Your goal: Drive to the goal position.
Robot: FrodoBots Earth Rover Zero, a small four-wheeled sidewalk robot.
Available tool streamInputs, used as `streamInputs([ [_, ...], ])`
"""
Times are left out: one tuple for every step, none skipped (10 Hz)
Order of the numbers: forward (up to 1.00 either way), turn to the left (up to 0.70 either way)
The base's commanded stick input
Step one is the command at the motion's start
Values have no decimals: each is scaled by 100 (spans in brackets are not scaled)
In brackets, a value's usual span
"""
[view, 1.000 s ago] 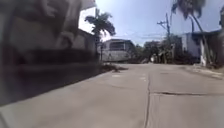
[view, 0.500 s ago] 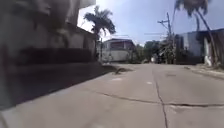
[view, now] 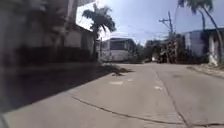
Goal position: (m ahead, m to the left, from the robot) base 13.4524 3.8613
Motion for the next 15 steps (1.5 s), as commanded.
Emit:
streamInputs([
  [100,5],
  [100,4],
  [100,4],
  [100,4],
  [100,4],
  [100,4],
  [100,4],
  [100,2],
  [100,-2],
  [100,-6],
  [100,-10],
  [100,-14],
  [100,-21],
  [100,-29],
  [100,-23],
])
